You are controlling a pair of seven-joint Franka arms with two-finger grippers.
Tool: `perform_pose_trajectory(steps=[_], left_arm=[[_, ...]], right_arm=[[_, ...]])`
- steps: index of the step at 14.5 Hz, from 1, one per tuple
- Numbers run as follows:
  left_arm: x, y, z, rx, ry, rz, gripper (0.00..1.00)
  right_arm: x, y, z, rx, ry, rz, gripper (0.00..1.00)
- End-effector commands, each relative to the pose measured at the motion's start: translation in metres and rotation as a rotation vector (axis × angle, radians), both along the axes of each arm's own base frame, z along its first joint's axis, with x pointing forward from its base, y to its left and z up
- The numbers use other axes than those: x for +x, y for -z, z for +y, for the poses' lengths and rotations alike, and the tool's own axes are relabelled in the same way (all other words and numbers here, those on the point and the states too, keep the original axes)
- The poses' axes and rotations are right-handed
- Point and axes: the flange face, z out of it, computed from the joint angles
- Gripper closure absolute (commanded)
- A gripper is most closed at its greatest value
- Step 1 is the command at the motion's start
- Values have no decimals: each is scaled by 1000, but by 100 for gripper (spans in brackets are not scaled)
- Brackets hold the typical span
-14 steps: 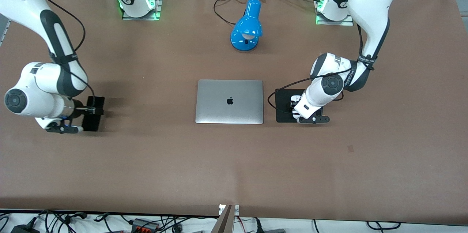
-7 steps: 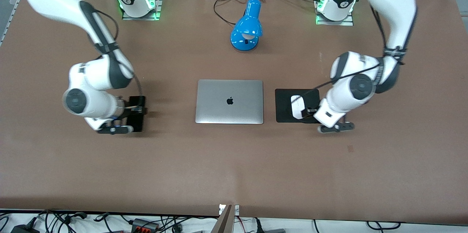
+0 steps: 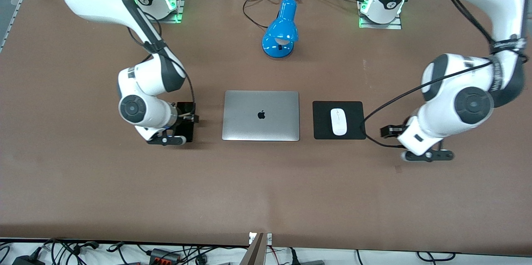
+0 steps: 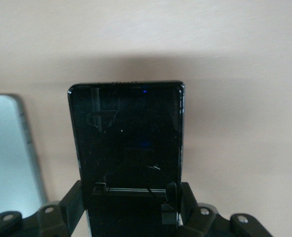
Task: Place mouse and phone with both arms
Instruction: 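Release the mouse with the left gripper while the right gripper carries the phone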
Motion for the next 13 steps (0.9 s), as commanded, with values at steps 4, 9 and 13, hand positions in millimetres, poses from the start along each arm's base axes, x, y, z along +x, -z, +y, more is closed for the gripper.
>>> perform_pose_trajectory(steps=[4, 9, 13], left_arm=[[-14, -115, 58, -30, 91, 37, 0], [-50, -168, 84, -90, 34, 72, 0], [-85, -180, 97, -90, -16, 44, 0]], right_arm=[[3, 30, 20, 22, 7, -11, 82], [-7, 45, 40, 14, -7, 2, 81], [-10, 48, 41, -7, -1, 4, 81]])
